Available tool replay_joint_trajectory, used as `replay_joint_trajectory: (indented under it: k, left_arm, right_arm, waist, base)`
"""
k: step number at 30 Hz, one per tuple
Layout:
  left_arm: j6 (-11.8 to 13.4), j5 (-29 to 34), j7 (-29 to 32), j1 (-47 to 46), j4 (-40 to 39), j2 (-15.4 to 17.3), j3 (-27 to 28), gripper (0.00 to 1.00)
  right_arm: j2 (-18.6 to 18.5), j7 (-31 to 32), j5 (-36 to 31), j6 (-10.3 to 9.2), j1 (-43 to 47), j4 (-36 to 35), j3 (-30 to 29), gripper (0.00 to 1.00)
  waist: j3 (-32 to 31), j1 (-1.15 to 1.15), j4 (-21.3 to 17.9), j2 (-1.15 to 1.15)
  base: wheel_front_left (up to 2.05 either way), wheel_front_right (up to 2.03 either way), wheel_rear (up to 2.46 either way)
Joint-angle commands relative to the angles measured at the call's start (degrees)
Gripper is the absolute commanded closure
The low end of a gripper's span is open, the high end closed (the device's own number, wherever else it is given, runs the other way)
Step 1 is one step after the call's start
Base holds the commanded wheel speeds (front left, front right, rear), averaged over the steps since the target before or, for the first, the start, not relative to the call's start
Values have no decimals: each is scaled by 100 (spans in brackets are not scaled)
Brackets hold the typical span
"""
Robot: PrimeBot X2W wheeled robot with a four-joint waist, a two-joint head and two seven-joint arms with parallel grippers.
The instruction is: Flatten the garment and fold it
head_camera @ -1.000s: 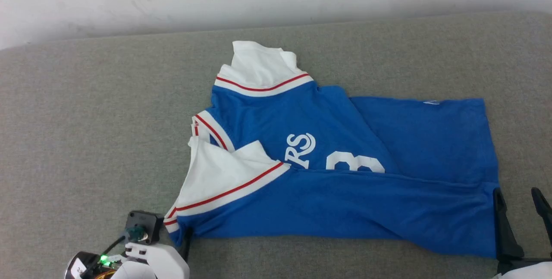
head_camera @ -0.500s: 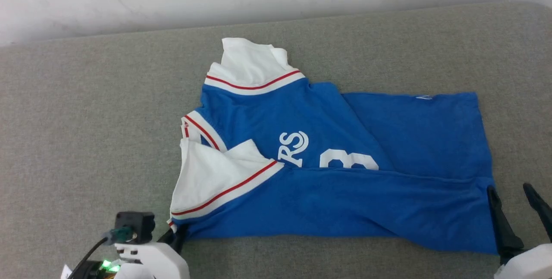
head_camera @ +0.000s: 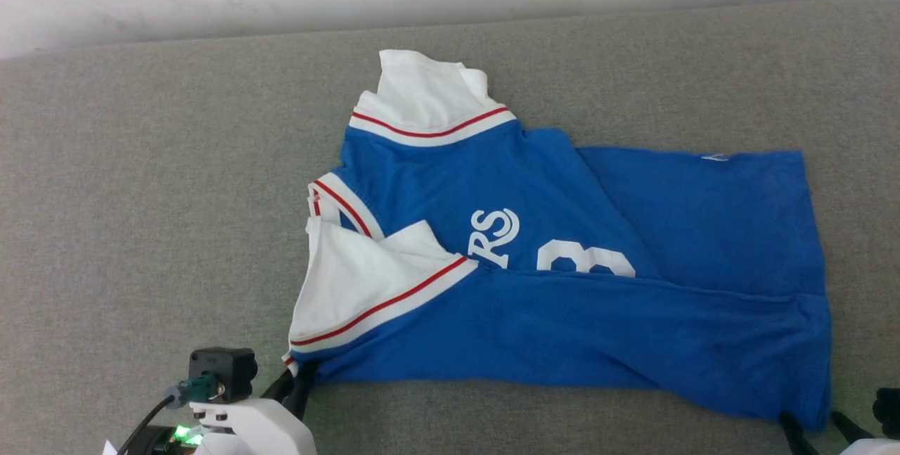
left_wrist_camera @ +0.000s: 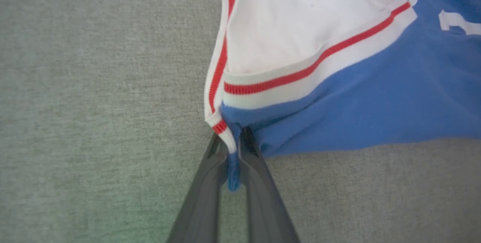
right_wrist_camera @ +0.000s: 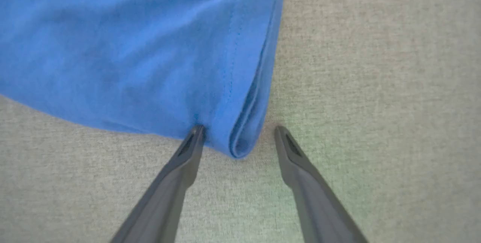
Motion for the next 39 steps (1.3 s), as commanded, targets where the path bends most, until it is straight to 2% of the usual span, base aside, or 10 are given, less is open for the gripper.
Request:
replay_joint_trajectory:
  k: [1,2,4,32,33,34,35,36,37,39]
  left_arm:
    - [-12,-19,-20,-44,10,-21,-16,100]
    - [-11,-17,-31,-57,13,-20,-13,100]
    - [-16,-21,-53,-76,21,-20,-10,100]
    - [258,-1702,377,1961,-1536,-162,665,100]
    - [203,-1735,334,1909,-1429,-208,644,83]
    - [141,-1788,285,1848,-1313,-270,630,25]
    - [85,-1837,246,1785,-1191,-323,619,0]
    - [36,-1848,214,1719,-1065,-343,611,0]
    - [-5,-1853,162,1649,-955,-370,614,0]
    - [-59,-1865,84,1553,-764,-408,627,0]
  right_arm:
    - [26,4,17,-4,-72,96,96,0]
    - [32,-11,27,-4,-103,139,130,0]
    - [53,39,64,-4,-152,243,186,100]
    - [-176,1353,746,-4,813,-1080,-1027,100]
    - [-144,1293,719,-4,777,-1046,-1003,100]
    - [-114,1213,676,-4,727,-1009,-981,100]
    - [-87,1156,643,-4,688,-960,-935,100]
    - [-79,1090,620,-4,649,-933,-862,90]
    - [-56,998,605,-4,604,-900,-816,0]
    - [1,857,619,-4,556,-792,-728,0]
  waist:
    - [46,0,22,0]
    - [64,0,26,0]
    - [91,0,35,0]
    - [-181,0,200,0]
    - [-183,0,204,0]
    - [-189,0,205,0]
    - [-200,0,206,0]
    - [-214,0,205,0]
    - [-228,0,205,0]
    - [-264,0,198,0]
  base:
    - [0,0,0]
    - [0,0,0]
    - [0,0,0]
    - [0,0,0]
    - [0,0,0]
    - [0,0,0]
    - [0,0,0]
    - [0,0,0]
    - [0,0,0]
    - [0,0,0]
